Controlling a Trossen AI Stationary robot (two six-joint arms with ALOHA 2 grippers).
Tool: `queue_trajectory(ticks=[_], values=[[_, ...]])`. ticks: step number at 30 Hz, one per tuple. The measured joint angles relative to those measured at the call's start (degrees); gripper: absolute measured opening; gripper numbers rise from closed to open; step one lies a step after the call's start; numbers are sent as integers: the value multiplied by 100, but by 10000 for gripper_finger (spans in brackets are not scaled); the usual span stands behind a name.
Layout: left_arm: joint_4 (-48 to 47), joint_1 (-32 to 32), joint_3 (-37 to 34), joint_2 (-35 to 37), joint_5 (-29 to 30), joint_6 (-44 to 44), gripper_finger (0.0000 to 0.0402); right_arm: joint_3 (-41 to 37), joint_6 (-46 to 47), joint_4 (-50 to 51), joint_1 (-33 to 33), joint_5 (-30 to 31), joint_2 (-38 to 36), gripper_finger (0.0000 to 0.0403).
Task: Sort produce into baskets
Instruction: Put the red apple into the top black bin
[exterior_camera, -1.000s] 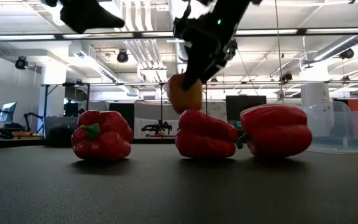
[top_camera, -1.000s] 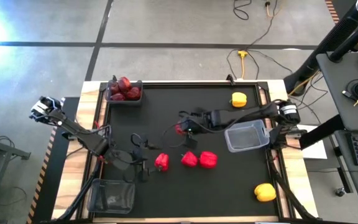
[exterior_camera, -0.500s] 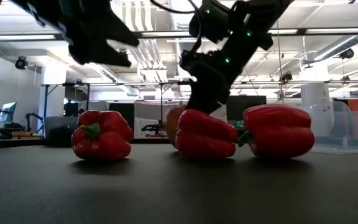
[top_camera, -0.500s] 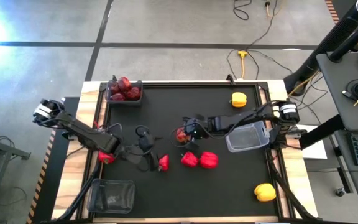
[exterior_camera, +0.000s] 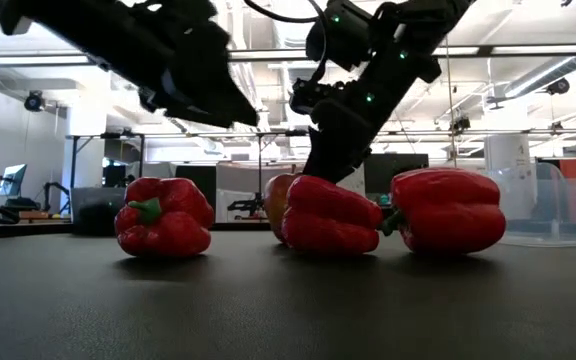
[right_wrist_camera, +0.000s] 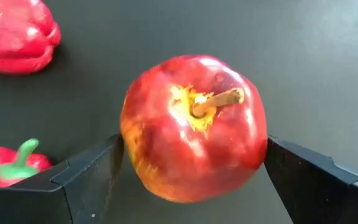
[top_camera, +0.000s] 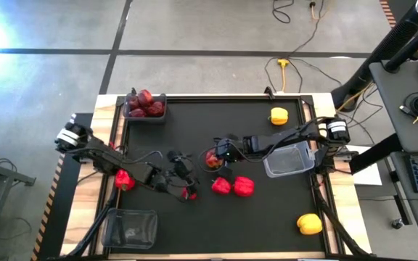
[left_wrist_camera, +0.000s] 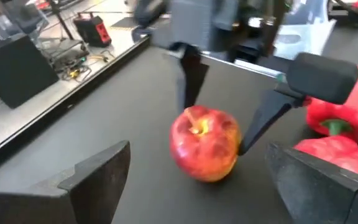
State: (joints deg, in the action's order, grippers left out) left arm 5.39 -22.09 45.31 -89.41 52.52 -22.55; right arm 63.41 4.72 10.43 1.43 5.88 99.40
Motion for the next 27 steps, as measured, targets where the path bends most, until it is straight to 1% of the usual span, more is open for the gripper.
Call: queue_trajectory(ticks=[2, 5, 7, 11, 13, 15, 18, 22, 24, 27], values=[[19, 2, 165, -219, -199, 167, 354, 118, -73, 208, -5, -15, -19, 368], [5, 2, 424, -516, -785, 537, 354, 298, -97, 591, -6, -22, -60, 368], [-106, 0, 592, -652, -1056, 602, 354, 383, -125, 826, -5, -18, -73, 368], [-1022, -2, 921, -756, -1475, 567, 354, 489, -122, 1257, -7, -12, -165, 368], [-1590, -3, 1018, -760, -1450, 381, 354, 500, -46, 1431, -32, 6, -265, 368], [-1834, -2, 1048, -711, -1358, 332, 354, 484, 60, 1578, -95, 16, -383, 368], [-1828, -2, 1010, -596, -962, 262, 354, 466, 328, 1743, -280, 14, -554, 368], [-1708, 54, 914, -528, -863, 446, 362, 407, 630, 1760, -718, 83, -748, 368], [-1572, 134, 846, -493, -948, 586, 372, 394, 807, 1755, -1029, 391, -805, 368], [-1491, 406, 741, -459, -1108, 740, 387, 353, 1112, 1681, -1599, 1238, -807, 368]])
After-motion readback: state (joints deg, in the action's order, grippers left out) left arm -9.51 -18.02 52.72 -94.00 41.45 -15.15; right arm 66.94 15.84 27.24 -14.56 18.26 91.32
